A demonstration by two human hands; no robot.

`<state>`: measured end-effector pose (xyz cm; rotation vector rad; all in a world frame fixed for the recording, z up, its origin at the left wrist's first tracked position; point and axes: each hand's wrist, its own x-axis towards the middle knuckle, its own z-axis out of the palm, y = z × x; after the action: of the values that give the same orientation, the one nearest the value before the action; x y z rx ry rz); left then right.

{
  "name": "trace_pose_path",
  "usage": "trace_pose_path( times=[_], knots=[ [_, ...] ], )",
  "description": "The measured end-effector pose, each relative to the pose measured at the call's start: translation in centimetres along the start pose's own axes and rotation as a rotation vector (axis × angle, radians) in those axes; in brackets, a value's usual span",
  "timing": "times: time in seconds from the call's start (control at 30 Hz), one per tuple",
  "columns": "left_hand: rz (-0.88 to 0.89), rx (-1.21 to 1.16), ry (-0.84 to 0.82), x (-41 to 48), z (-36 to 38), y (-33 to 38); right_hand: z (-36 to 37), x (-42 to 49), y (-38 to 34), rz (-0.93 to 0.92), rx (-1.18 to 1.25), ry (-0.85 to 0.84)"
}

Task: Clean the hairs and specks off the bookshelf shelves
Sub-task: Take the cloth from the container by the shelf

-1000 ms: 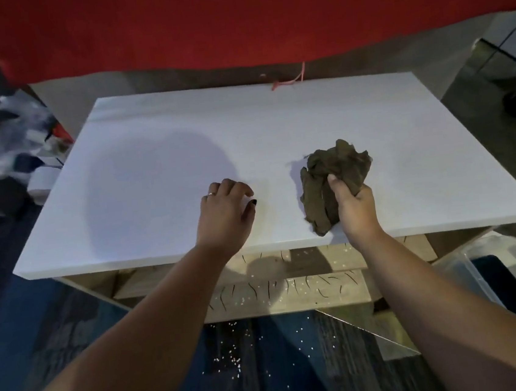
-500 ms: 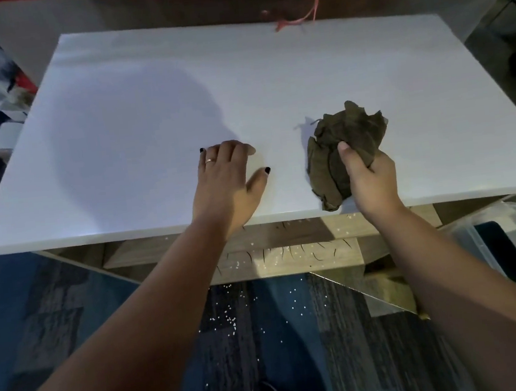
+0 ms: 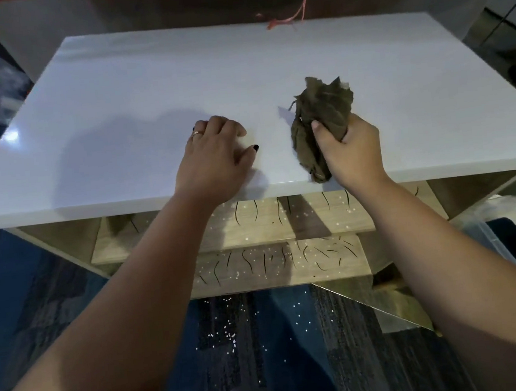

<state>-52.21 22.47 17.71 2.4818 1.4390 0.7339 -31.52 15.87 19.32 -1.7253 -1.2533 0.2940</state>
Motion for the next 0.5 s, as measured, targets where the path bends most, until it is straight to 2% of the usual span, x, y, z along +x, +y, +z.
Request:
trace_pose_path(
  times=[0.23, 0.33, 0.43, 0.5],
  knots=[
    [-0.017, -0.035, 0.042, 0.5, 0.4, -0.4, 1.6, 0.0, 0.6, -0.229, -0.275, 0.031],
    [-0.01, -0.026, 0.067, 0.7, 0.5, -0.3, 1.9, -0.1, 0.9, -0.227, -0.255, 0.053],
    [-0.054, -0.001, 0.019, 0.9, 0.5, 0.0, 2.1, -0.3, 0.7, -0.23, -0.239, 0.074],
    [-0.024, 0.064, -0.001, 1.2, 0.4, 0.0, 1.9, -0.2, 0.7, -0.229, -0.226, 0.084]
  ],
)
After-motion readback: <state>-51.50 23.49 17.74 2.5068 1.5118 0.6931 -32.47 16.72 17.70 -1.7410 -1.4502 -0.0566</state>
